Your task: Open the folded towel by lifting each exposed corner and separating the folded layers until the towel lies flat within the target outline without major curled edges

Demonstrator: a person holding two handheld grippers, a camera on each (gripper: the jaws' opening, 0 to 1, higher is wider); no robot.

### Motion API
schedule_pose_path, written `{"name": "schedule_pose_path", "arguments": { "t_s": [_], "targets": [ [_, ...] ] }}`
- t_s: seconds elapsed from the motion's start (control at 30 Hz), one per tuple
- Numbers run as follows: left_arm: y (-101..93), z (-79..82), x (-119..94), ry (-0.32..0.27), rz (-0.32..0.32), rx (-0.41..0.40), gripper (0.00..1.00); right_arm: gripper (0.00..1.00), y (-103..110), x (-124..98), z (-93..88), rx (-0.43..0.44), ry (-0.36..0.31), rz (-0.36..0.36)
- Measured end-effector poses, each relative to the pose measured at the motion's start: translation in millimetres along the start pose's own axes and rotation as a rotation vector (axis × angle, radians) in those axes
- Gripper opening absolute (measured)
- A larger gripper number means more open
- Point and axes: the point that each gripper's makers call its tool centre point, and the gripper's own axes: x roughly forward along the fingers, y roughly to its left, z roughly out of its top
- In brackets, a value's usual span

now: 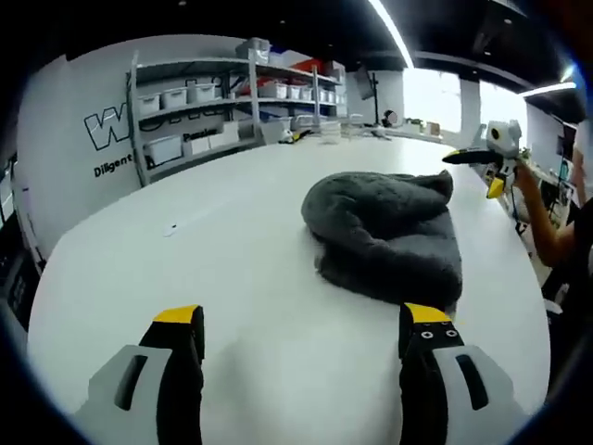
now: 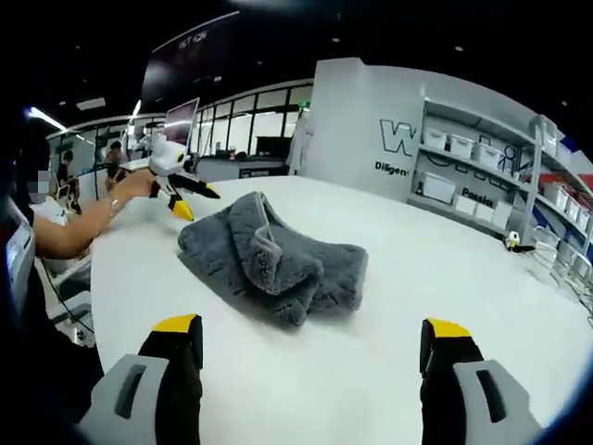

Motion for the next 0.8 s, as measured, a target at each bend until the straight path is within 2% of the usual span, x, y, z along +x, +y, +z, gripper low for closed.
{"name": "schedule_pose_path", "arguments": {
  "t_s": [0.13,0.2,0.27,0.33,0.4,0.57,0.67,0.8],
  "targets": [
    [3.3,2.0,13.8,0.002,0.014,0.03,0.72,0.99,-0.7,-6.3,-2.6,0.001,0.0,-0.009],
    [9.9,0.6,19.6,0.018,0.043,0.049,0.7,0.99,-0.3,-9.5,-4.2,0.003,0.0,-0.015],
    [11.9,2.2,24.3,0.021,0.044,0.047,0.69,0.99,-1.8,-13.3,-5.2,0.003,-0.001,-0.023],
    [8.6,12.9,29.3,-0.036,0.017,0.002,0.67,0.99,-3.1,-15.8,-5.1,0.004,-0.006,-0.03],
    [4.5,19.2,35.3,-0.06,-0.022,-0.033,0.64,0.99,-4.5,-16.2,-4.7,0.006,-0.011,-0.035],
    [-3.2,21.7,50.9,-0.038,-0.049,0.012,0.57,0.98,-0.2,-15.5,-9.0,0.016,-0.008,-0.006],
    [-6.7,23.3,59.1,-0.033,-0.055,0.05,0.48,0.98,1.1,-15.8,-12.2,0.013,-0.002,-0.007],
    [-15.2,23.2,71.5,-0.033,-0.106,0.025,0.35,0.98,1.4,-16.3,-11.9,0.005,0.0,-0.007]
  ]
}}
